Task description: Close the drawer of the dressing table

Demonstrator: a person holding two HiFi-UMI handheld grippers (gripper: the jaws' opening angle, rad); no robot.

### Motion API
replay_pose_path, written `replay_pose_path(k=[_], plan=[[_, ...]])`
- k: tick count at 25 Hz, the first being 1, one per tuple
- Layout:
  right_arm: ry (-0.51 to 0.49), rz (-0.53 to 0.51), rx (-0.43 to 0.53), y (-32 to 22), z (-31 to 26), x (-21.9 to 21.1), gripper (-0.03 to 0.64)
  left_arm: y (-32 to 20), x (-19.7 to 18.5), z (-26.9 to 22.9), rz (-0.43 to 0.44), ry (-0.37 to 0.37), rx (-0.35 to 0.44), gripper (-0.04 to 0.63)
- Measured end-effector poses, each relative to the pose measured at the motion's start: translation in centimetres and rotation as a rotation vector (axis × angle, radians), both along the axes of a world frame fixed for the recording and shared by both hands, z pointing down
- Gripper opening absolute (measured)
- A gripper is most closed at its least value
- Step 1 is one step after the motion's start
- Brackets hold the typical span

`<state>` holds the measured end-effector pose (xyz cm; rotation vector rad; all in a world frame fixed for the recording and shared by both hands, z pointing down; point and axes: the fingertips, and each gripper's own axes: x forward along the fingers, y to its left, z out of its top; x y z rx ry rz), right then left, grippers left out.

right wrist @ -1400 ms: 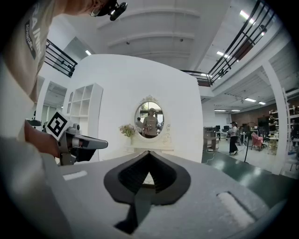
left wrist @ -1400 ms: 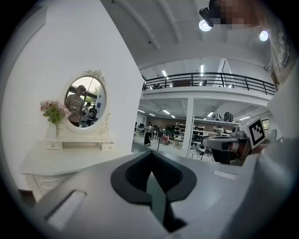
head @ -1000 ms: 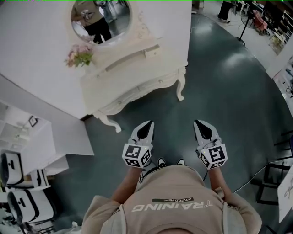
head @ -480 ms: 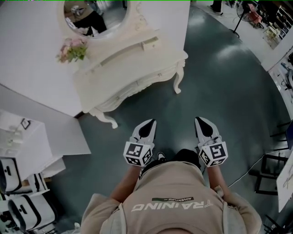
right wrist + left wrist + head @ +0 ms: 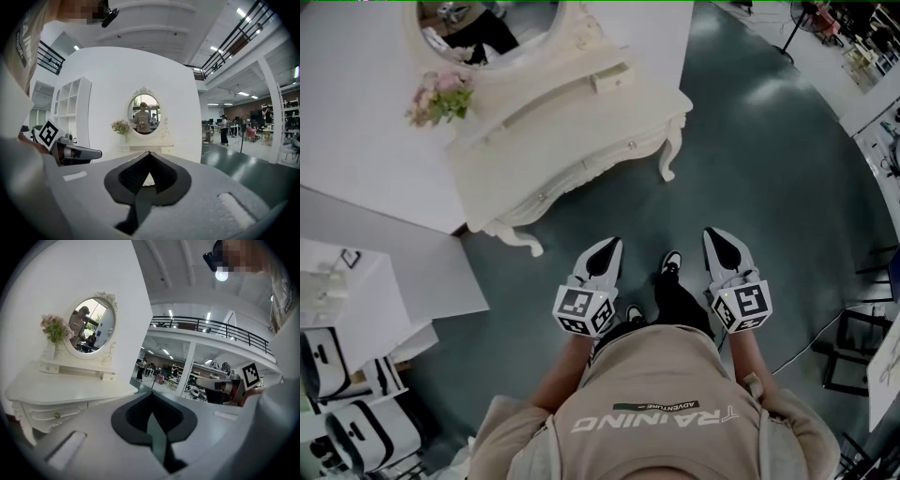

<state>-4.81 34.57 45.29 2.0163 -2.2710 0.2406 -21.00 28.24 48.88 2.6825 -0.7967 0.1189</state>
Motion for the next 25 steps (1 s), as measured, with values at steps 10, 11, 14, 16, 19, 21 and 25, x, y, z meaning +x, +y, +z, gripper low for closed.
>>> replay_pose_path(k=[10, 11, 14, 16, 19, 21, 25], plan=[[0.001, -0.054, 0.049, -9.2, -0.2, 3.5, 0.002, -7.1, 2.1, -0.8, -0.062, -0.074, 0.018, 0.017], [0.004, -0.055, 0.052, -9.9, 0.0, 4.2, 0.002, -7.9, 2.9, -1.0, -0.057, -0.084, 0.024, 0.017], [0.008, -0.053, 0.029, -11.5, 1.2, 6.9, 0.002, -10.1, 5.5, -1.9, -0.052, -0.098, 0.053, 0.017], [-0.003, -0.052, 0.012, -12.8, 1.7, 8.9, 0.002, -11.6, 7.1, -2.6, -0.061, -0.092, 0.063, 0.017], [0.013, -0.070, 0.016, -15.3, 1.3, 11.2, 0.002, -13.9, 9.4, -2.7, -0.071, -0.103, 0.064, 0.017], [0.028, -0.093, 0.028, -16.9, 0.8, 12.4, 0.002, -15.3, 11.2, -2.7, -0.070, -0.113, 0.064, 0.017], [0.037, -0.143, 0.025, -19.3, 1.0, 14.4, 0.002, -17.4, 14.5, -3.1, -0.084, -0.100, 0.076, 0.017]])
